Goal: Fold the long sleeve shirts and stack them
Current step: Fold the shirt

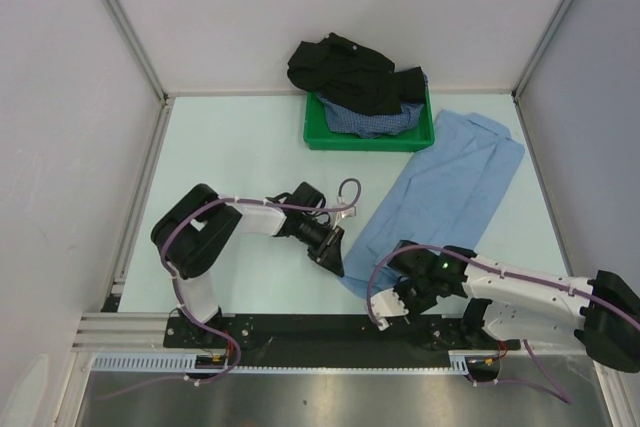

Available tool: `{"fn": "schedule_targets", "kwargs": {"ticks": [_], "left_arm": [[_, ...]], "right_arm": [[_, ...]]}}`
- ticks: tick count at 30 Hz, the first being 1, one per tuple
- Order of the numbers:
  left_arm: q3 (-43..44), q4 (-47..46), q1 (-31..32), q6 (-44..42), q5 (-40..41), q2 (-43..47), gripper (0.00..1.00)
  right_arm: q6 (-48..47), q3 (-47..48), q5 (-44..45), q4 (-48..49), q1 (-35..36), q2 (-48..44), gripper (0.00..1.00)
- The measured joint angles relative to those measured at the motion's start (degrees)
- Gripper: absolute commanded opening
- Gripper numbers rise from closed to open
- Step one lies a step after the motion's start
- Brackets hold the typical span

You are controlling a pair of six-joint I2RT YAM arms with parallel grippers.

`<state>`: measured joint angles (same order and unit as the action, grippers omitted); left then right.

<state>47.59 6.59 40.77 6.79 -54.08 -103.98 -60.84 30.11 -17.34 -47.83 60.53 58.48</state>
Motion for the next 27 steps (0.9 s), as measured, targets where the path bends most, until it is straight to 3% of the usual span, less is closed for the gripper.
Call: {"fn": "schedule_targets", "kwargs": {"ticks": [2,8,14,20,27], "left_arm": [[0.26,0.24,0.68,0.04,-0.2,-0.04,0.0],[2.21,0.85,1.75,-0.76,-2.64,0.39,0.0],[6.78,0.61,1.97,1.11,-6.62,0.61,0.0],[15.17,-1.7,2.14,5.81,-8.72,-0.96,0.0],[29.33,-3.89,2.12,10.91,-9.29,-10.16,0.0]], "right_arm": [[0.33,0.0,0.09,-0.04,0.0,-1.44,0.0],[0.94,1.07,0.42,-1.33,-0.24,-7.23,0.0],[0.68,4.33,0.31,-3.56,-5.64,-9.77,0.0],[-3.52,8.79,-1.38,-7.23,-19.08,-10.56,0.0],[-13.35,12.94,-4.85,-9.9,-39.36,-8.68,0.0]]}}
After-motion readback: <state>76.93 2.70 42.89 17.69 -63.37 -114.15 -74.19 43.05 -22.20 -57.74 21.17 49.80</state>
